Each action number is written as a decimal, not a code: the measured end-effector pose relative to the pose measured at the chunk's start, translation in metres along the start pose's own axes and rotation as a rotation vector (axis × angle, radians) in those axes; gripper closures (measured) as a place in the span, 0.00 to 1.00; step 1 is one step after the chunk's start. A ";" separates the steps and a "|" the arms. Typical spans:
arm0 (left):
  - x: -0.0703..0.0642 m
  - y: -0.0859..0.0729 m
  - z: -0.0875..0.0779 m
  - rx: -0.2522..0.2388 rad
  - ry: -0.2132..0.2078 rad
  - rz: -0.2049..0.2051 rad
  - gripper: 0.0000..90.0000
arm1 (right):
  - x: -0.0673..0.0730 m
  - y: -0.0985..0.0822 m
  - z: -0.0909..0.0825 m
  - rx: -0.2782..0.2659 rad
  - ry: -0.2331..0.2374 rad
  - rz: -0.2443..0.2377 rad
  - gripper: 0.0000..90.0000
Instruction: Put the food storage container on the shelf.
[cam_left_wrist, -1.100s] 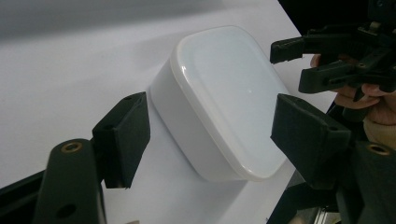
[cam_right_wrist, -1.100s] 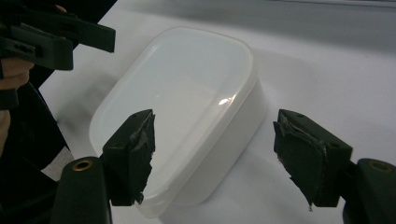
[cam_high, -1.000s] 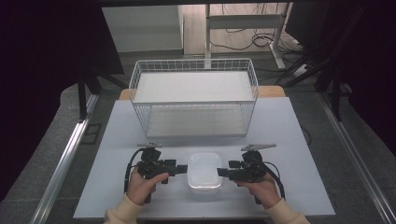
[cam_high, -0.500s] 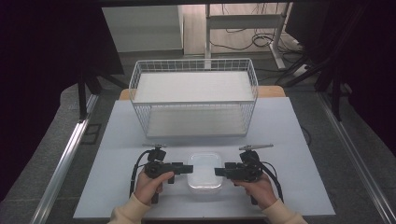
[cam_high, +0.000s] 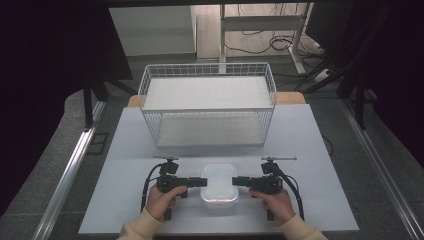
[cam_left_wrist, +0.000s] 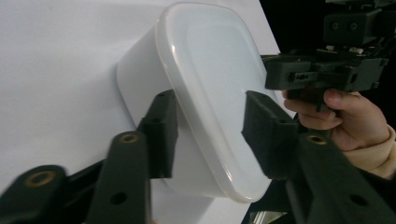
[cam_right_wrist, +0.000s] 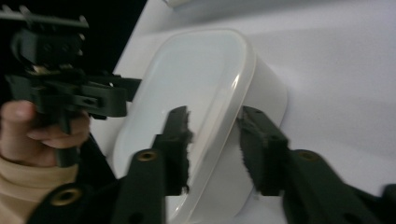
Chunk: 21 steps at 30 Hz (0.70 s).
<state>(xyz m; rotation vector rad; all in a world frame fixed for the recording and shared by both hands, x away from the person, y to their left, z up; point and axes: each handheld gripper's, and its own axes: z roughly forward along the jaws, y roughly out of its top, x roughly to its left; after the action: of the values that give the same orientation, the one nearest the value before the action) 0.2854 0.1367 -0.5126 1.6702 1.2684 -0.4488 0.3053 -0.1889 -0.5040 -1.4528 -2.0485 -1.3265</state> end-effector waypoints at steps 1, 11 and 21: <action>0.000 0.000 0.000 -0.002 0.006 0.003 0.65 | -0.001 0.000 -0.002 -0.002 0.012 0.011 0.74; -0.005 -0.003 -0.006 -0.019 0.018 0.019 0.77 | 0.000 -0.002 -0.006 0.002 0.029 0.025 0.77; -0.007 -0.003 -0.012 -0.025 0.000 0.034 0.81 | 0.008 -0.005 -0.010 -0.007 0.022 -0.016 0.80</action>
<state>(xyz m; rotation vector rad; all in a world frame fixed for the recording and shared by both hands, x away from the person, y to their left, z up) 0.2774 0.1432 -0.5033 1.6674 1.2391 -0.4112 0.2954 -0.1929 -0.4957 -1.4213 -2.0477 -1.3512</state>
